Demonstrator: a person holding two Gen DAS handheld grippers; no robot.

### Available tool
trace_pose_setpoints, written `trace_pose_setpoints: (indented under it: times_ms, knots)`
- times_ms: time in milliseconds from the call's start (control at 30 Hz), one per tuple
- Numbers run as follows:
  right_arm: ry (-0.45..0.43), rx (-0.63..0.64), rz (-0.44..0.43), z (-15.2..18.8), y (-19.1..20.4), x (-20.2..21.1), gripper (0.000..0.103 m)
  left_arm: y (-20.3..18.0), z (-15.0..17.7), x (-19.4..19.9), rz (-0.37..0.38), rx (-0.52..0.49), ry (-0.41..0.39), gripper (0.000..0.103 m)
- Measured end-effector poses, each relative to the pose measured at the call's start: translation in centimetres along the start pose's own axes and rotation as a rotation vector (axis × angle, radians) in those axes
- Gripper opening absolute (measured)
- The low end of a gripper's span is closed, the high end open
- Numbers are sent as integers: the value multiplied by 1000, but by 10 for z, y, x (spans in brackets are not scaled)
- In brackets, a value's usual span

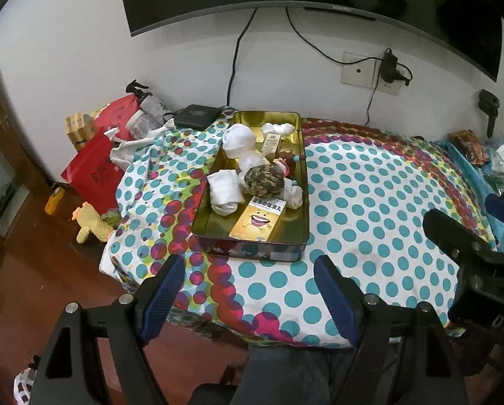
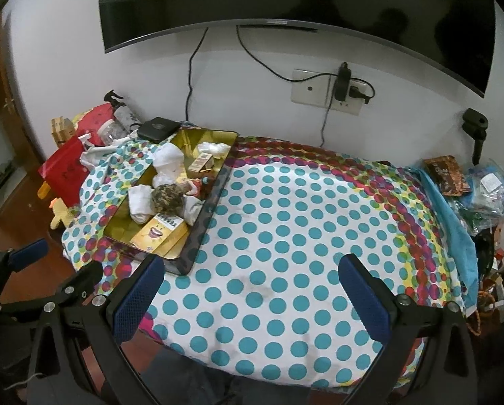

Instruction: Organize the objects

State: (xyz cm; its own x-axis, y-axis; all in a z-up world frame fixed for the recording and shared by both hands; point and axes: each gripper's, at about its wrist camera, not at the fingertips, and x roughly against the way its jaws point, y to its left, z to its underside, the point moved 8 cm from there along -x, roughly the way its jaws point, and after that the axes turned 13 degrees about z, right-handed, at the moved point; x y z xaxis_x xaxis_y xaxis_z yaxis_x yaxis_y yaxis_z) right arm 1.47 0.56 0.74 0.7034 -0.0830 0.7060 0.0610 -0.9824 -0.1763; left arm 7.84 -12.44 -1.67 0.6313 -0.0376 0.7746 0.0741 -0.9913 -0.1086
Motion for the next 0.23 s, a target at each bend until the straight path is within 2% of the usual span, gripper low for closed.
trace_pose_setpoints:
  times_ms: [233]
  knots:
    - [24, -14, -12, 3, -4, -7, 103, -6, 3, -4, 9, -12, 18, 81]
